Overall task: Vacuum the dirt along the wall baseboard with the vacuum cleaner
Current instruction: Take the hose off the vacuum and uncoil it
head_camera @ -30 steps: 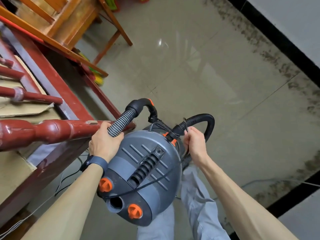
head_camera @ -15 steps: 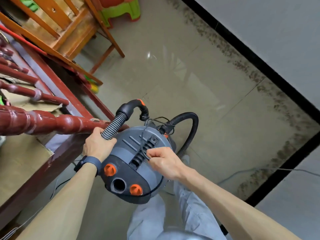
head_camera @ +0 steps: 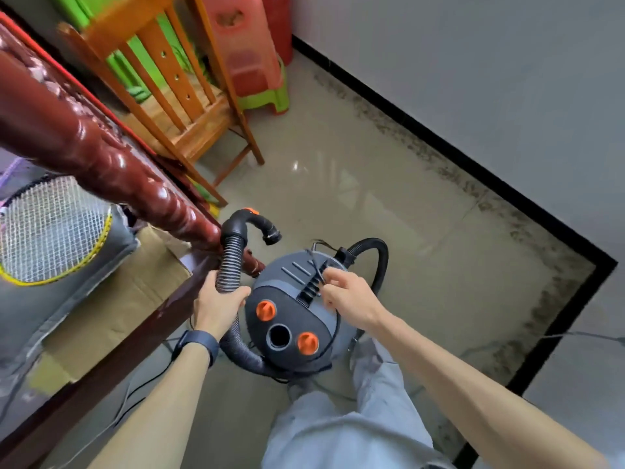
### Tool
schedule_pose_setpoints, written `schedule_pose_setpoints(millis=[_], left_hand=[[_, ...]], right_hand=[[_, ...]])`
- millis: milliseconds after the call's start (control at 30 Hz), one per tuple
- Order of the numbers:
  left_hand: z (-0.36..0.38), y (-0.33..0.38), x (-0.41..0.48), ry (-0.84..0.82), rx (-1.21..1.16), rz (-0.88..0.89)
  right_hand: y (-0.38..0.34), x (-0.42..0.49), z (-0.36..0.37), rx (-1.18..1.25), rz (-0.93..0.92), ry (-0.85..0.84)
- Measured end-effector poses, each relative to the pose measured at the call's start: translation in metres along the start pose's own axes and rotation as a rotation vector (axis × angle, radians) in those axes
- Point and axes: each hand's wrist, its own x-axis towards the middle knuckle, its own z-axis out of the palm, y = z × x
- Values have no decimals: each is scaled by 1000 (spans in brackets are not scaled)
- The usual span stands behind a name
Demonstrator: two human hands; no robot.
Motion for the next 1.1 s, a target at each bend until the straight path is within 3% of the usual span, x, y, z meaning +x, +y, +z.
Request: schedule_pose_setpoints(millis=[100,233,367,600,867,1100], left_hand=[[-15,-13,-16,-43,-78,55],[-31,-34,-39,-144,-114,58],[-38,-43,-60,-297,-419,-50],[-34,-43,-87,-291,-674,-196],[-19,-92,-115,-23,-798,-409],[9,-127,-144,132,-905,-578]], right_hand=[[25,11,24,-232,195,31],[40,7,51,-164,350,-8],[36,-7,72,45,421,-31],[67,-38,95,133,550,-155],[131,-75,96,158,697,9],[173,-96,125,163,791,11]])
